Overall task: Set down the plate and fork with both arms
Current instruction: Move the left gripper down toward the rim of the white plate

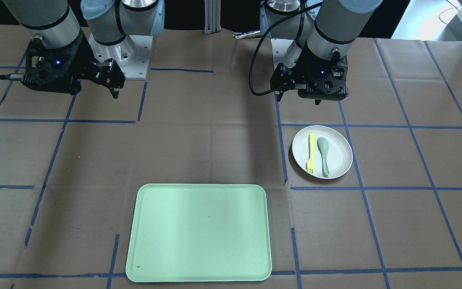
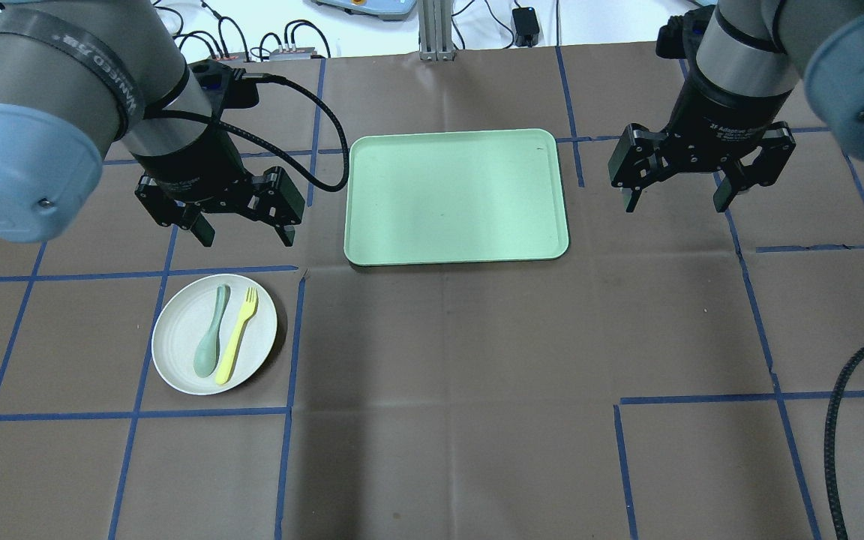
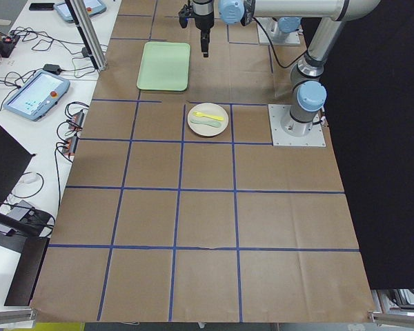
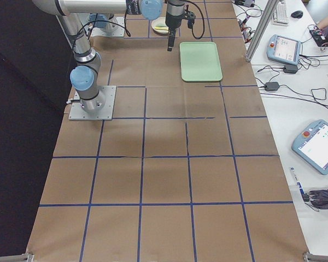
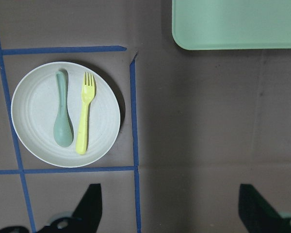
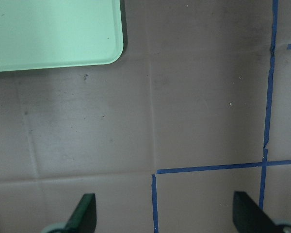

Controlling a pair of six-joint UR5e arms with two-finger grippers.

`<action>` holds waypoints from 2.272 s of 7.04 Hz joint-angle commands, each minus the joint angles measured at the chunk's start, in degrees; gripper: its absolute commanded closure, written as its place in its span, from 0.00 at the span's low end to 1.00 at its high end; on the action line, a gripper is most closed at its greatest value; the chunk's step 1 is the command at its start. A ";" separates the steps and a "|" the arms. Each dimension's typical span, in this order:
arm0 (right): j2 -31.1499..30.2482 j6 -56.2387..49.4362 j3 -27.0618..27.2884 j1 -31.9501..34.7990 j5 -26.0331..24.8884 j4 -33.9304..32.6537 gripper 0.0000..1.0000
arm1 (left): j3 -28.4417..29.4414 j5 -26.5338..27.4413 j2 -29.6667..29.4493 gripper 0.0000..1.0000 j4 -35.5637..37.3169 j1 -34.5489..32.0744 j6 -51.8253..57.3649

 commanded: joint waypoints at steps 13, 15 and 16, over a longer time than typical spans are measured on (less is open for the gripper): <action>0.00 0.00 0.00 0.02 0.00 0.00 0.00 | -17.84 -8.30 -10.23 0.02 19.27 33.93 33.36; 0.00 0.00 0.00 0.02 0.00 0.00 0.00 | -18.28 -9.47 -11.48 0.07 19.18 36.42 40.98; 0.00 0.00 0.00 0.02 0.00 0.00 0.00 | -19.67 -9.73 -11.49 0.08 19.10 38.95 41.11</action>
